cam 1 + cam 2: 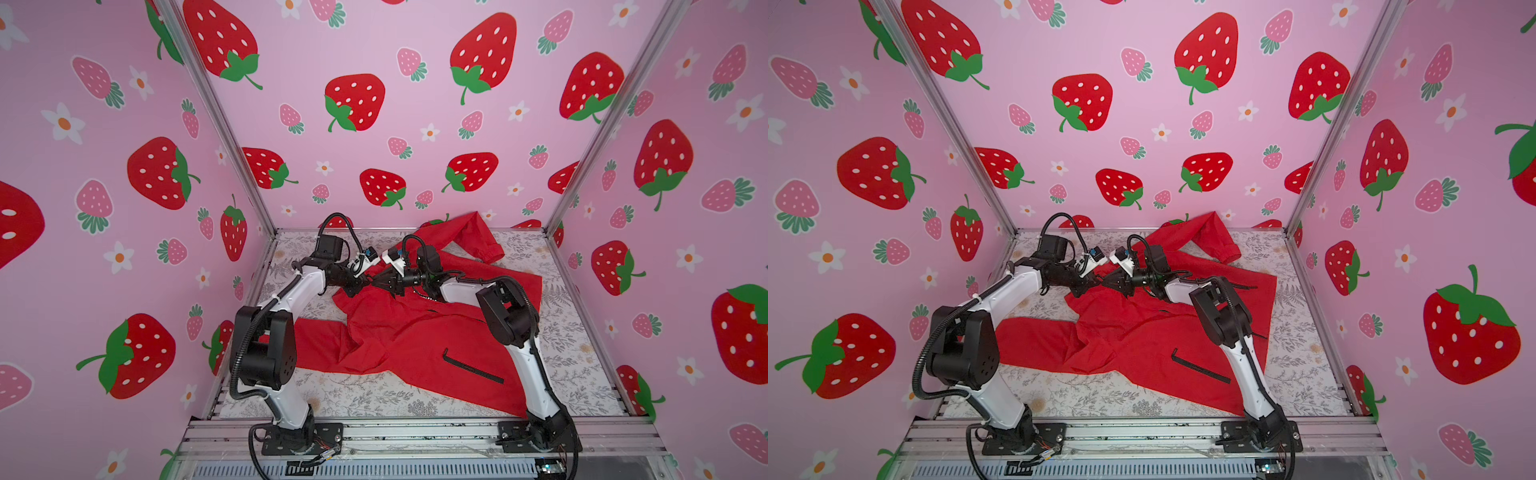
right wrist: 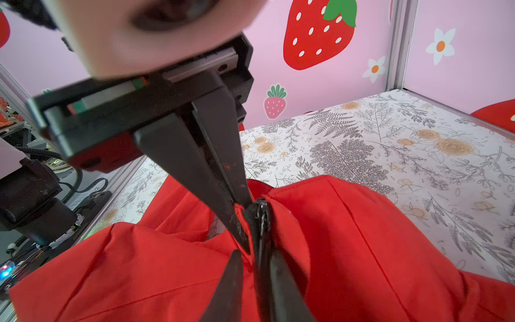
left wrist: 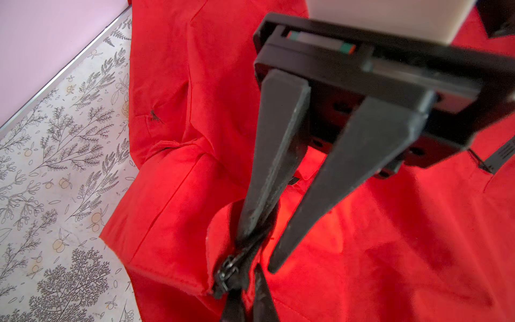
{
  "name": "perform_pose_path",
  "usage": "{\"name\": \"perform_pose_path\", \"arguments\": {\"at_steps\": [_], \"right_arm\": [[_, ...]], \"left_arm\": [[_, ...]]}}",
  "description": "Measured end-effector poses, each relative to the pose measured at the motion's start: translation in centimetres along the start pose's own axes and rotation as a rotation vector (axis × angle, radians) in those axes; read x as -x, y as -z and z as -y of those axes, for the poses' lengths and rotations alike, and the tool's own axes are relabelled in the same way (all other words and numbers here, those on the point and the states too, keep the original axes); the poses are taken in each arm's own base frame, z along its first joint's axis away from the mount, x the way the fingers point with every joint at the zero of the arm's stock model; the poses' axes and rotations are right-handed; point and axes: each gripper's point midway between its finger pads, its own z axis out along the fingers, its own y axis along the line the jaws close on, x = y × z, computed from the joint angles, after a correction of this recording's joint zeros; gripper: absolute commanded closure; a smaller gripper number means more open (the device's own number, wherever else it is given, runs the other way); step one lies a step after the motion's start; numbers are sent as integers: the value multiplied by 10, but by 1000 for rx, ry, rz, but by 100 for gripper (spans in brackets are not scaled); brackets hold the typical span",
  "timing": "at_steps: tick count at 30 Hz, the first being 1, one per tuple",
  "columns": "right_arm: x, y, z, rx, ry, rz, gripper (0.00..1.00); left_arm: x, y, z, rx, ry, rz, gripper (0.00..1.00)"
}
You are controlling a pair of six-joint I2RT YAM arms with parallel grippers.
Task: Unzip the jacket
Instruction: Unzip the zipper on the jacket.
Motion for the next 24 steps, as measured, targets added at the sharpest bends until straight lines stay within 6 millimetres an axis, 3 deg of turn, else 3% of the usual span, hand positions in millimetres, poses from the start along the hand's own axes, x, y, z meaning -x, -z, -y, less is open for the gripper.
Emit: {"name": "perform_pose_path", "arguments": {"at_steps": [10, 24], "right_arm": [[11, 1, -2, 10, -37, 34, 79], [16, 6, -1, 20, -68, 49, 89]], "left_arm": [[1, 0, 1, -2, -2, 0, 100], [0, -1, 1, -3, -1, -2, 100]]}}
